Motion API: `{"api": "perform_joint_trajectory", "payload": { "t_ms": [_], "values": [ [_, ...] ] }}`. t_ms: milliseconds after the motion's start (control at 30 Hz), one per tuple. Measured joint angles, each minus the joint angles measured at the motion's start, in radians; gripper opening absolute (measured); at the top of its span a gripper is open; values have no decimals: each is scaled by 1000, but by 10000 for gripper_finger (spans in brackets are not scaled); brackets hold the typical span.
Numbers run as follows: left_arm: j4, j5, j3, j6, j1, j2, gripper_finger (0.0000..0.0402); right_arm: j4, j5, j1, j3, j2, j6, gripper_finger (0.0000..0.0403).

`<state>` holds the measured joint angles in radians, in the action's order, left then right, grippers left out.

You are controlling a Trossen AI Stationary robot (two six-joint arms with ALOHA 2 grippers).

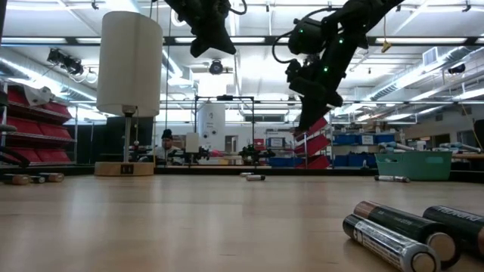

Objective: Sort batteries
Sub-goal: Put the black battery into the blue bin

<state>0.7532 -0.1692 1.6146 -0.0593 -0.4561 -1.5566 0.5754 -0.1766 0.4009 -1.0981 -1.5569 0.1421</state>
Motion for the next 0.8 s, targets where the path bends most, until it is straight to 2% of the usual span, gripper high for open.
{"api": "perform_joint_trajectory", "payload": {
  "t_ms": [367,800],
  "values": [
    [1,1,0,0,0,0,15,141,-32,75,5,104,71,34],
    [1,14,0,9,0,0,15,217,-78,148,174,263,272,34]
  ]
}}
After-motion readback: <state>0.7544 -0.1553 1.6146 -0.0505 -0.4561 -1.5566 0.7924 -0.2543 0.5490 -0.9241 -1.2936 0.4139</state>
